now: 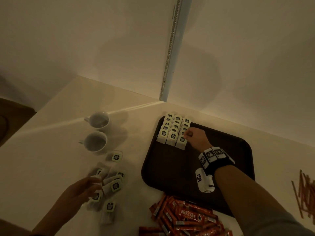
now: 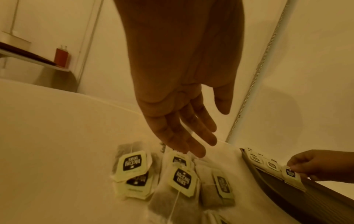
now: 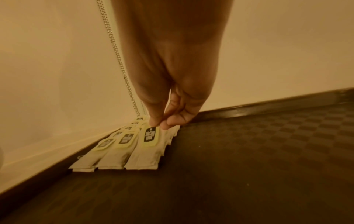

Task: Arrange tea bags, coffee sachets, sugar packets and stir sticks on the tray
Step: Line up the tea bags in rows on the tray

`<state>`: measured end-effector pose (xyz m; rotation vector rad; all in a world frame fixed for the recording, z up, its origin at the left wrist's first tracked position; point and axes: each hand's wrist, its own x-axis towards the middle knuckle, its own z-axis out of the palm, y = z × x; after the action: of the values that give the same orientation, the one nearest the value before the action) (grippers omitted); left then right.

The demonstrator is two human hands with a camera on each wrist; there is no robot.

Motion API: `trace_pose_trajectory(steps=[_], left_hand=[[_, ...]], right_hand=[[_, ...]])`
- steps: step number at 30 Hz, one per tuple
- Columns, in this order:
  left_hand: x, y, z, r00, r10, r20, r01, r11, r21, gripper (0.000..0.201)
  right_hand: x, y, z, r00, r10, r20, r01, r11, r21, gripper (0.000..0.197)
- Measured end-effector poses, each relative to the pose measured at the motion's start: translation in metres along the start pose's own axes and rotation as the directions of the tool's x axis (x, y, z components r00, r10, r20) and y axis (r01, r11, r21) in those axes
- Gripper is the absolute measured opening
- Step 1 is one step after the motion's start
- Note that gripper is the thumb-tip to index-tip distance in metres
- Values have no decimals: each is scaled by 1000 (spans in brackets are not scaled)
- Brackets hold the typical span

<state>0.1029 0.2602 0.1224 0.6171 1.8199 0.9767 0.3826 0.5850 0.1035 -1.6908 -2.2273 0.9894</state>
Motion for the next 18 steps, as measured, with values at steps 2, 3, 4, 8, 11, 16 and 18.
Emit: trace_pose_trajectory(steps=[2, 3, 4, 8, 11, 16, 18], left_hand=[[-3, -4, -1, 1000, -20, -5, 20, 1000, 20, 19], [-4, -5, -2, 1000, -29, -10, 30, 999, 25, 18], [-5, -6, -3, 999, -35, -15, 36, 999, 29, 18], [-11, -13, -7, 999, -49, -16, 50, 996, 78, 16], [-16, -21, -10, 997, -64, -45, 67, 994, 87, 17], [-30, -30, -13, 997, -65, -32, 68, 994, 86, 17], [-38, -33, -15, 997, -59, -50, 63, 996, 67, 16]], right_hand=[[3, 2, 3, 1000, 16, -6, -16, 1000, -11, 8], [4, 2, 4, 1000, 24, -14, -24, 1000, -17, 8], [5, 1, 4, 999, 27, -31, -28, 999, -27, 10], [-6, -28, 15, 988, -107, -115, 105, 994, -22, 12], [-31, -74, 46, 922, -368, 119, 369, 929, 17, 13], [-51, -134, 130, 778, -445, 443, 500, 866, -7, 35], [-52, -148, 156, 816, -361, 451, 452, 885, -110, 47]])
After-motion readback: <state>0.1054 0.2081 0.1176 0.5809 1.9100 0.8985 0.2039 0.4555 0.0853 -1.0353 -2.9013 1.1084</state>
